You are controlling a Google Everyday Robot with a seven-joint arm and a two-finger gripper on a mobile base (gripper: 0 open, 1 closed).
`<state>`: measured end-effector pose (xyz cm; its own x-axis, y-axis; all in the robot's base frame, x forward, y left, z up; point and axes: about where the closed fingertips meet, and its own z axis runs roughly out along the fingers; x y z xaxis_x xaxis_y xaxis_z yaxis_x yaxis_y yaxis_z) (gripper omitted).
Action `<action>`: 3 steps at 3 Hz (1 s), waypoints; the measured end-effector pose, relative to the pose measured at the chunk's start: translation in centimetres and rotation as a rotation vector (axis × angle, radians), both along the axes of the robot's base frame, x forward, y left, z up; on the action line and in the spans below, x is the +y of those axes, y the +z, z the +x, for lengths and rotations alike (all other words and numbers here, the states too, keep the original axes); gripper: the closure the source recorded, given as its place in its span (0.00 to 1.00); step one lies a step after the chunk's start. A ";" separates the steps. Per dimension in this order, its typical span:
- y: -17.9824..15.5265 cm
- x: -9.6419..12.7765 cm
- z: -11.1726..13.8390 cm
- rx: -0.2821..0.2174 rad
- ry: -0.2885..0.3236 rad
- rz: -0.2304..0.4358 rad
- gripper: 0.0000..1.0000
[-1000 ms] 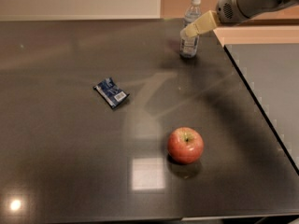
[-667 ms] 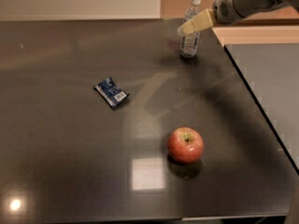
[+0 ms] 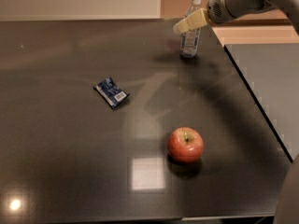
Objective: Knock blue plastic bottle over
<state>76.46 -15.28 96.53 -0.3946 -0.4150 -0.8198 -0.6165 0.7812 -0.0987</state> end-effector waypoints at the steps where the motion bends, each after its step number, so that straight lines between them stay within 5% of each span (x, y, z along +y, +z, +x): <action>1: -0.3 0.1 1.1 -0.005 -0.008 0.011 0.00; 3: -1.1 1.1 3.5 0.002 -0.024 0.033 0.00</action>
Offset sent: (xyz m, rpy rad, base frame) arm 0.0375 0.0067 -0.0039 0.0432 -0.0164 -0.0301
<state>79.92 -14.15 95.38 -0.4056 -0.3777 -0.8324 -0.5973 0.7988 -0.0714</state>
